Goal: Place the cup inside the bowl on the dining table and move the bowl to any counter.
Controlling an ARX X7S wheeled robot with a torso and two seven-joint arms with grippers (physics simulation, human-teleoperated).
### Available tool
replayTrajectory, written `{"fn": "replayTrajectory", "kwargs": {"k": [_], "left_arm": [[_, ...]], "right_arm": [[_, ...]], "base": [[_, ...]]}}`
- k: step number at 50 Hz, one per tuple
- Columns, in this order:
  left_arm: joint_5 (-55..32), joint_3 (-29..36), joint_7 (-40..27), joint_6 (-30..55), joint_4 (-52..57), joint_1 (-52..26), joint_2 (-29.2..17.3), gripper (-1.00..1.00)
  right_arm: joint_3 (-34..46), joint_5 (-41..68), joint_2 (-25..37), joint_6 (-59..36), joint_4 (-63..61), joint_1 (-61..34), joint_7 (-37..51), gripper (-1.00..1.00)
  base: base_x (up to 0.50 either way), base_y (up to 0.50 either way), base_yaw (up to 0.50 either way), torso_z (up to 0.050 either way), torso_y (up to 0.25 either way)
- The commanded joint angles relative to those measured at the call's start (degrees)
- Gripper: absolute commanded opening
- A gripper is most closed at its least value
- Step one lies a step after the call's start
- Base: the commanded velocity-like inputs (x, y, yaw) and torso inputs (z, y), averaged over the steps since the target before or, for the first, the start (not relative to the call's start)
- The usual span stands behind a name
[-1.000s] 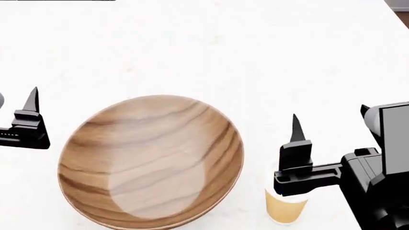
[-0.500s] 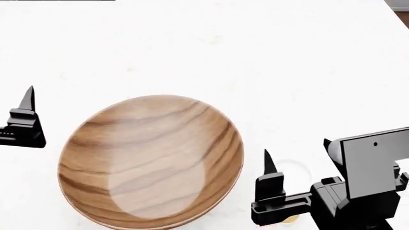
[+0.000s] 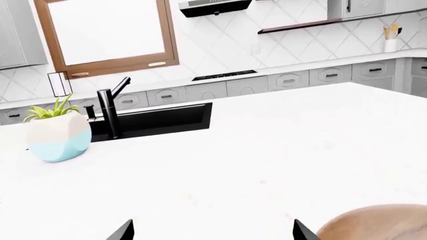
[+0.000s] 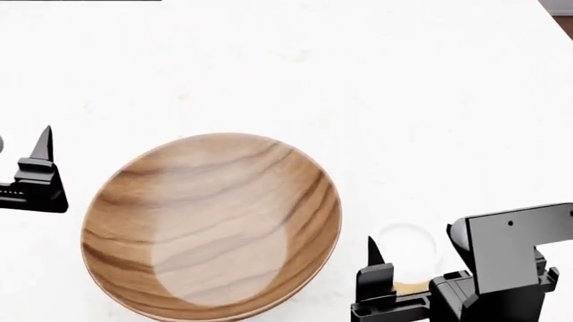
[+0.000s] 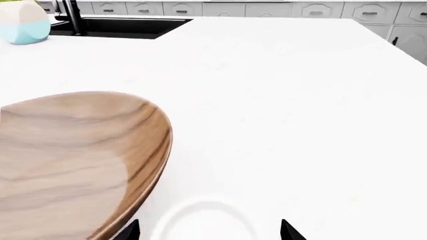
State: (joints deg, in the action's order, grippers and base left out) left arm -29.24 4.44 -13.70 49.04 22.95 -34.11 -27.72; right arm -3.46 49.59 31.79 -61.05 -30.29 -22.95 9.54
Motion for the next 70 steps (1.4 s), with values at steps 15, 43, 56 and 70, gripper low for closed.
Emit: {"fn": "replayTrajectory", "kwargs": {"k": [15, 43, 56, 70], "left_arm": [[-0.4, -0.2, 0.1, -0.6, -0.3, 0.6, -0.4, 1.00], [-0.6, -0.3, 0.5, -1.4, -1.0, 0.9, -1.0, 1.00], [-0.2, 0.7, -1.2, -0.7, -0.4, 0.5, 0.2, 1.00], [-1.4, -0.9, -1.4, -0.3, -0.9, 0.6, 0.3, 1.00]], "right_arm": [[2.2, -0.6, -0.7, 1.3, 4.5, 0.7, -1.9, 1.00], [4.4, -3.5, -0.6, 5.0, 8.7, -0.2, -3.8, -1.00], [3.4, -0.9, 1.7, -0.8, 3.5, -5.0, -0.1, -1.00], [5.0, 4.6, 3.2, -11.6, 2.5, -21.8, 2.5, -1.00]], "base": [[0.00, 0.00, 0.00, 0.000, 0.000], [0.00, 0.00, 0.00, 0.000, 0.000], [0.00, 0.00, 0.00, 0.000, 0.000], [0.00, 0.00, 0.00, 0.000, 0.000]]}}
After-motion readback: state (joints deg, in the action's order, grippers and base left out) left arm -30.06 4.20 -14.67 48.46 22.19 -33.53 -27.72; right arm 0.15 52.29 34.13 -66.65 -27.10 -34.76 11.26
